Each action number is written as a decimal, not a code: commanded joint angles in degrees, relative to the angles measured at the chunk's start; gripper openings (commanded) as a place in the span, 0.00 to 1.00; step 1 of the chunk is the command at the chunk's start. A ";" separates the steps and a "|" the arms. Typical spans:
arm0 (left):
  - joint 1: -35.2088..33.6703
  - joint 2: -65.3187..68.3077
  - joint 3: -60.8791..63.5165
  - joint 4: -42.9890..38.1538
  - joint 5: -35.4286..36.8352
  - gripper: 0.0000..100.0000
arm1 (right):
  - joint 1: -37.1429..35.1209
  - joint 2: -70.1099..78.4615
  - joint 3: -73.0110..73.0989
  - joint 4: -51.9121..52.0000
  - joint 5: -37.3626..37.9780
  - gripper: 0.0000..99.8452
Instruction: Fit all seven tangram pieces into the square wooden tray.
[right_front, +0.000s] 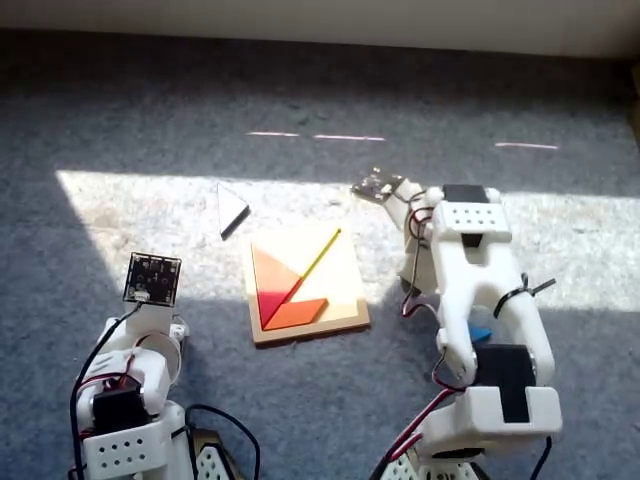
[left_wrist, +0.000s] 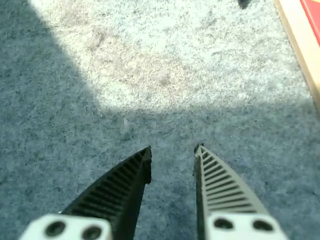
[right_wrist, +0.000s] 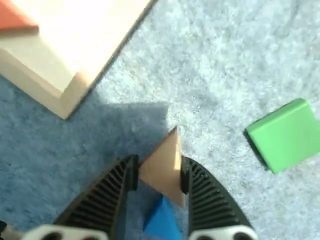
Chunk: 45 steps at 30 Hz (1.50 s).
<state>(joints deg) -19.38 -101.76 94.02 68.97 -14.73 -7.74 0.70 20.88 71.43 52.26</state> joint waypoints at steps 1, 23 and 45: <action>-0.57 -2.59 -0.31 -1.14 -0.44 0.15 | -5.85 -4.26 -2.77 0.04 -6.15 0.03; -0.57 -2.59 -0.31 -1.14 -0.44 0.15 | -20.62 -4.18 -2.86 -16.13 -46.77 0.03; -0.66 -2.59 -0.31 -1.14 -0.44 0.15 | -21.58 11.65 -18.24 -11.21 -53.01 0.03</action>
<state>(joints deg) -19.38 -101.76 94.02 68.97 -14.73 -29.19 12.22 8.22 58.42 0.75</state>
